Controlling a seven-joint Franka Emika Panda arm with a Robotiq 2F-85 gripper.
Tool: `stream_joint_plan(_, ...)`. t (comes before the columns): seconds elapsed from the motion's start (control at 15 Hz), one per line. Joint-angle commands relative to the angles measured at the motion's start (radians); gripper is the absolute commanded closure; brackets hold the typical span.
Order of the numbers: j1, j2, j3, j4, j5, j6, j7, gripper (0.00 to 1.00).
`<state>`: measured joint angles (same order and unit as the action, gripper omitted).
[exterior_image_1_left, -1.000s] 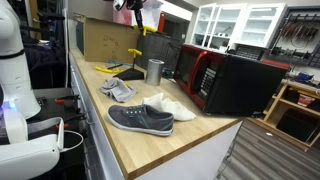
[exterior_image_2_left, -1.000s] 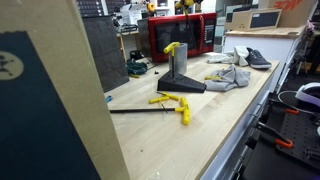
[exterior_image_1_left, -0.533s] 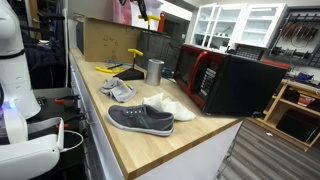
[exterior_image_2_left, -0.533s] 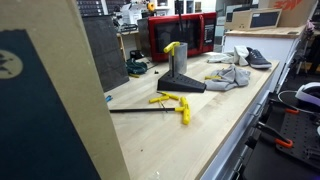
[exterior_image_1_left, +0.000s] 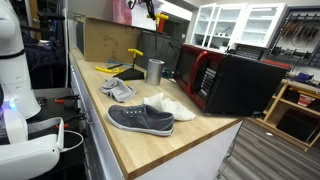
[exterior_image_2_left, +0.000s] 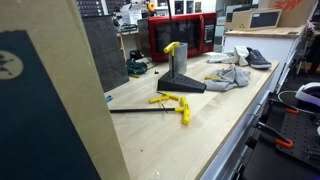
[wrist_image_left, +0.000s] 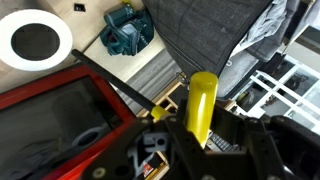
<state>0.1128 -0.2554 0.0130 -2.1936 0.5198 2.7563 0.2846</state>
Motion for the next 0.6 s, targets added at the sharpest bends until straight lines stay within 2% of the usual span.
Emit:
stream_joint_plan(0.0,0.005,0.06,-0.006,0.064,0.045,0.025,-0.006,0.94)
stream_joint_plan(0.53,-0.037,0.073,-0.031,0.035,0.036,0.011,-0.007,0.94)
